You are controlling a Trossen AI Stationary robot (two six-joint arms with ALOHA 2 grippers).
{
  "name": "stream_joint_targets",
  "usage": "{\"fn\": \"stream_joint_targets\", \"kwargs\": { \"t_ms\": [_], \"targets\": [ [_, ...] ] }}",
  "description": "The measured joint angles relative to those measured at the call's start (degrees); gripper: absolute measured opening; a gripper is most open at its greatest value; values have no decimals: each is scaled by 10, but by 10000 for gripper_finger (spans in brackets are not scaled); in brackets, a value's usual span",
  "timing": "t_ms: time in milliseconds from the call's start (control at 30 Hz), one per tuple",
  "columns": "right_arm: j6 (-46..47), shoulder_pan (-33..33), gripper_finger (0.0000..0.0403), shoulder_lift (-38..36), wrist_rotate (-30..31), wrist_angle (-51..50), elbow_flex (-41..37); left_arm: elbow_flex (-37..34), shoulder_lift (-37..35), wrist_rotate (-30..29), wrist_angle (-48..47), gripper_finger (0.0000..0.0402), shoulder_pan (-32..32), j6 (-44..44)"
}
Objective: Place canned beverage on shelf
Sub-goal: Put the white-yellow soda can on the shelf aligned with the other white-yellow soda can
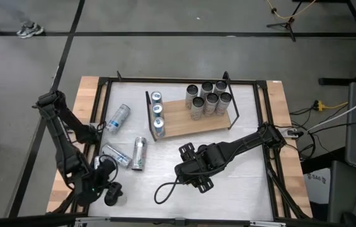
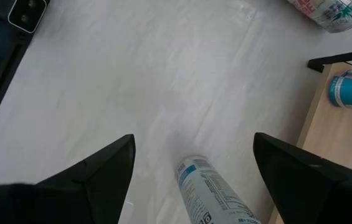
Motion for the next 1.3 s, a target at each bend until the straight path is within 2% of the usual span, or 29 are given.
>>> {"fn": "stream_joint_targets", "kwargs": {
  "t_ms": [367,633,833,1033,1300],
  "targets": [
    [0,0,321,0,0,1,0,6,0,-18,-10,361,-11,13],
    [0,0,321,0,0,2,0,103,10,-41,-128,361,-11,26],
    [0,0,321,0,0,2,0,205,78,-41,-217,361,-7,44],
    [0,0,321,0,0,2,0,289,168,36,-301,361,-8,42],
    [0,0,321,0,0,3,0,324,224,48,-306,361,-10,41]
  ]
}}
